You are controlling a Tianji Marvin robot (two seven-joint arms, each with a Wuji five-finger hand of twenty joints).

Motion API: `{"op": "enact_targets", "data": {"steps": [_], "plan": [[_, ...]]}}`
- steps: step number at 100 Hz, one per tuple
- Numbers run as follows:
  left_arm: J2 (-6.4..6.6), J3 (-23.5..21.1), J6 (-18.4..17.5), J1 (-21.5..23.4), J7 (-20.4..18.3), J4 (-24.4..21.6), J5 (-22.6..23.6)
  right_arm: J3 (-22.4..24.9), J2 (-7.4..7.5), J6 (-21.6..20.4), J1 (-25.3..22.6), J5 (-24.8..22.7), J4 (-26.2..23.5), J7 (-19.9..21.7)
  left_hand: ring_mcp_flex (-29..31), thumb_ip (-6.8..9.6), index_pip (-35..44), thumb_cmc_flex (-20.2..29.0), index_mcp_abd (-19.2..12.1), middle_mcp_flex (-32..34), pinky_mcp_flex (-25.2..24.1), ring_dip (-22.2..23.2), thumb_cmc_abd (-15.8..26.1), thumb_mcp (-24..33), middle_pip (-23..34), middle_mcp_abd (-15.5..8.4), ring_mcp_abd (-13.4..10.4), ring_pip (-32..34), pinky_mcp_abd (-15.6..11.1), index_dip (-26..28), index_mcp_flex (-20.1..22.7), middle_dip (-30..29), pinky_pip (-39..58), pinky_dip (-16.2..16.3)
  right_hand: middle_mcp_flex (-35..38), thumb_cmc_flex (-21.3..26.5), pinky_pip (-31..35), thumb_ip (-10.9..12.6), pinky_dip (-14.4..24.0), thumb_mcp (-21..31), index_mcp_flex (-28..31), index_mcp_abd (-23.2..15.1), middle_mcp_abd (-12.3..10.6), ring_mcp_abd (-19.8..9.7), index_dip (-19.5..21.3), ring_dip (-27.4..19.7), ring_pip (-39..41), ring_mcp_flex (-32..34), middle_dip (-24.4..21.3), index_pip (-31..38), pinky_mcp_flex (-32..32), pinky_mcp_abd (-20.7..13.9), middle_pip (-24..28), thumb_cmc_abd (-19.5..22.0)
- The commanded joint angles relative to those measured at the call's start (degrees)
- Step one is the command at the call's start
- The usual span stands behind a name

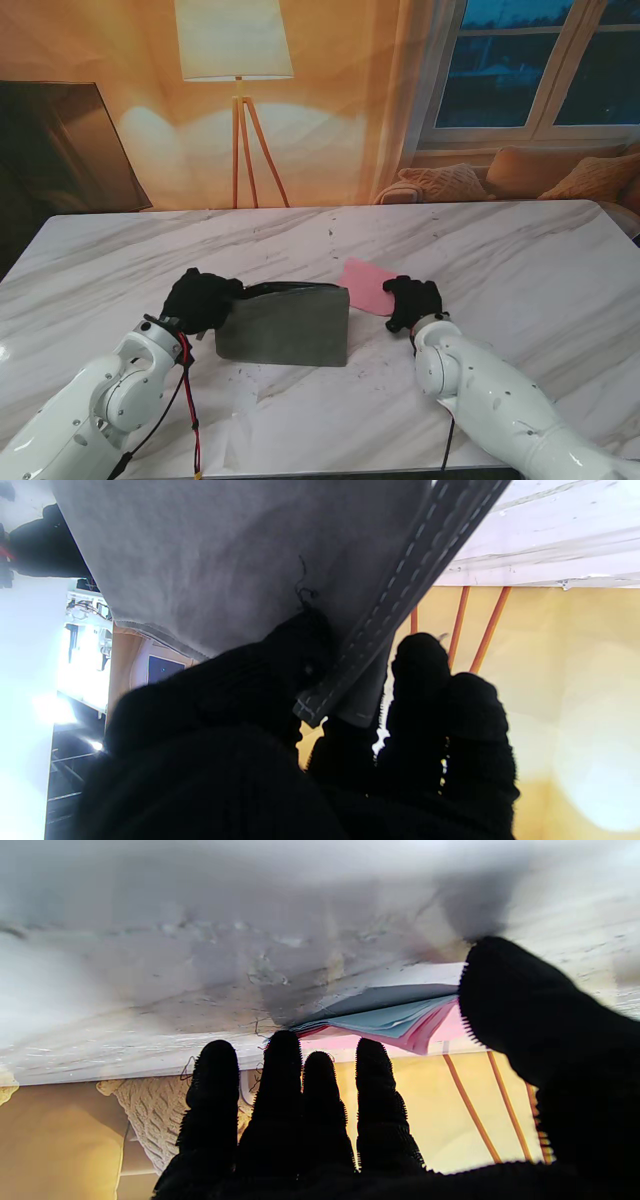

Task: Collect documents into a storage pouch

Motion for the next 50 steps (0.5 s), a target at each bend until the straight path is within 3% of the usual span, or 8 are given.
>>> {"op": "enact_targets", "data": {"steps": [1, 10, 23, 50], "plan": [[-0.34, 0.14, -0.45, 0.26, -0.50, -0.29, -0.18, -0.27, -0.48, 0.33, 0.13, -0.10, 1.04, -0.23, 0.73, -1.88, 0.72, 0.68, 2.01, 2.61, -2.01, 0.11, -1.03, 1.49, 0.87, -2.22, 1.54, 0.89, -2.29, 0.84, 1.40, 0.39, -1.57, -1.43, -1.41, 1.34, -0.71, -0.70, -1.92, 1.68, -1.48, -1.36, -0.95, 1.49, -0.01, -1.01, -1.56, -0.83, 0.38, -0.21, -0.17, 0.99, 2.46, 0.44], [-0.38, 0.16, -0.71, 0.37, -0.33, -0.40, -0.32, -0.20, -0.49, 0.51, 0.04, -0.39, 0.95, -0.71, 0.74, -1.91, 0.73, 0.64, 1.95, 2.59, -2.07, 0.11, -1.04, 1.54, 0.89, -2.32, 1.53, 0.89, -2.28, 0.81, 1.42, 0.37, -1.61, -1.46, -0.32, 4.04, 0.51, 0.26, -2.15, 2.08, 0.20, -2.32, -1.33, 2.28, -0.21, -0.89, -0.81, 1.33, 1.90, 0.79, 1.02, 1.52, 9.21, 3.68], [-0.38, 0.13, -1.11, 0.64, -0.10, -0.87, -0.13, -0.08, -0.50, 0.66, -0.05, -0.56, 0.86, -0.96, 0.79, -1.90, 0.76, 0.64, 1.92, 2.61, -2.08, 0.09, -1.08, 1.70, 0.90, -2.26, 1.48, 0.88, -2.33, 0.79, 1.43, 0.33, -1.63, -1.51, 5.98, 7.84, 3.76, 1.92, -1.83, 3.77, 2.38, -4.25, -1.10, 3.59, -0.89, -0.39, 1.05, 5.64, 0.41, 2.63, 3.69, 2.40, 10.33, 8.35], [-0.37, 0.07, -1.72, 0.86, 0.19, -1.34, 0.14, -0.86, -1.08, -0.19, 0.62, -0.37, 2.80, -3.24, 0.81, -1.98, 0.84, 0.45, 1.98, 2.62, -2.09, 0.09, -1.16, 1.76, 1.00, -2.31, 1.46, 0.88, -2.34, 0.78, 1.41, 0.29, -1.65, -1.62, 16.72, 11.82, 11.02, 2.36, -1.43, 3.61, 5.10, -7.73, 0.53, 3.84, -3.39, 2.50, 8.02, 12.06, 2.79, 6.87, 7.88, 2.72, 15.21, 11.46]]}}
